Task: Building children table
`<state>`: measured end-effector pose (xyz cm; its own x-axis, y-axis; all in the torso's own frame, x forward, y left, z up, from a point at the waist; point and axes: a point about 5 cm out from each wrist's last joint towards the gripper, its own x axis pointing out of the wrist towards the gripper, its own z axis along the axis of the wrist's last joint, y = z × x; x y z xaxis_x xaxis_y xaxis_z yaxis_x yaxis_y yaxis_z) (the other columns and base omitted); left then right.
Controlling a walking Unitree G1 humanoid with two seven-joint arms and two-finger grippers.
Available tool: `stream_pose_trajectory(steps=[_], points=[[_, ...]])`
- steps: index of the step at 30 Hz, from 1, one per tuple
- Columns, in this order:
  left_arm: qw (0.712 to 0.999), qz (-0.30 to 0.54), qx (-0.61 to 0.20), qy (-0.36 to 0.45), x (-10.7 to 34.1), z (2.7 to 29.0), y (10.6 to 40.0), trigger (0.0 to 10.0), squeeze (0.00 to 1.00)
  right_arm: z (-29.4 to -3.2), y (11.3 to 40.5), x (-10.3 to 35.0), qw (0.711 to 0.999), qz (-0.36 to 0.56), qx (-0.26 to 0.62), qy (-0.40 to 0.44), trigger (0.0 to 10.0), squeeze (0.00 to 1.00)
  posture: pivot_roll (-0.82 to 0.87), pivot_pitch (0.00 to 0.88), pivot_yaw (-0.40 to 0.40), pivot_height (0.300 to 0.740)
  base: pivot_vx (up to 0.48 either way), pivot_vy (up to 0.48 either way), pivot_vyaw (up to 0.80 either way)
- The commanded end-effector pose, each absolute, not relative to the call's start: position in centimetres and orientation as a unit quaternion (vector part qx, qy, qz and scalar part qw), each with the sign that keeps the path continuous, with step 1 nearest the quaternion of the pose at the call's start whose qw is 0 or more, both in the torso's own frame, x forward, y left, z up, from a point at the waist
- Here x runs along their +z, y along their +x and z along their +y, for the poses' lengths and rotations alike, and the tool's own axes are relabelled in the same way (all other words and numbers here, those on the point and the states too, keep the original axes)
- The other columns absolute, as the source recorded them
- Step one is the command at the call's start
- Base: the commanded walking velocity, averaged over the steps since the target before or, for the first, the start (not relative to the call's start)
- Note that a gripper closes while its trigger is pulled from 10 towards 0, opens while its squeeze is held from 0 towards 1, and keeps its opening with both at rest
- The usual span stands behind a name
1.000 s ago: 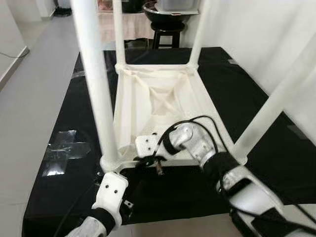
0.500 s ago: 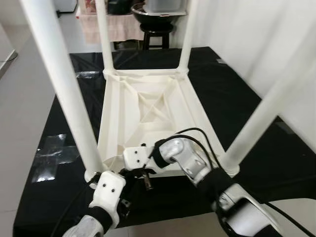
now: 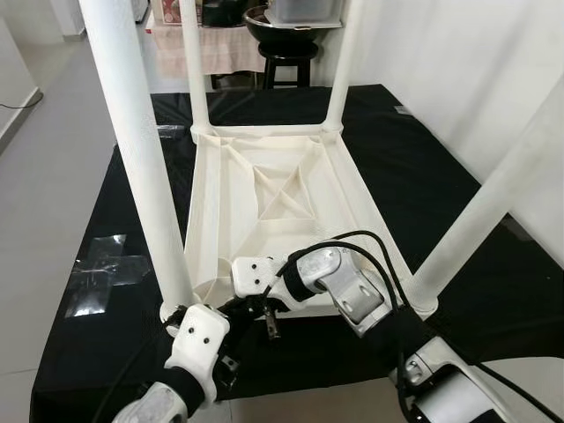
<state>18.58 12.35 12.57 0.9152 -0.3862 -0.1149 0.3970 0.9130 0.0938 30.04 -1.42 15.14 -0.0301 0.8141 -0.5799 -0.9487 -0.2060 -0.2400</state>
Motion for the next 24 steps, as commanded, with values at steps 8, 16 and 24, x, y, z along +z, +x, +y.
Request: stream_pose_trajectory(steps=[8,16,24], points=[[0.975,0.070,-0.198,0.069,11.6,12.4,19.1,10.0,0.00,4.3,25.4,20.1,0.542,-0.048,0.805,-0.238,0.0,0.00,0.05,0.019,-0.042,0.740,0.000,0.000,0.00],[0.975,0.070,-0.199,0.068,11.6,12.3,19.2,10.0,0.00,4.6,25.7,18.0,0.546,-0.023,0.783,-0.296,0.0,0.00,0.04,0.019,-0.040,0.740,0.000,0.000,0.00],[0.975,0.069,-0.199,0.068,11.5,12.4,19.3,10.0,0.00,5.0,26.8,15.7,0.597,0.010,0.737,-0.317,10.0,1.00,0.04,0.015,-0.039,0.740,0.000,0.000,0.00]])
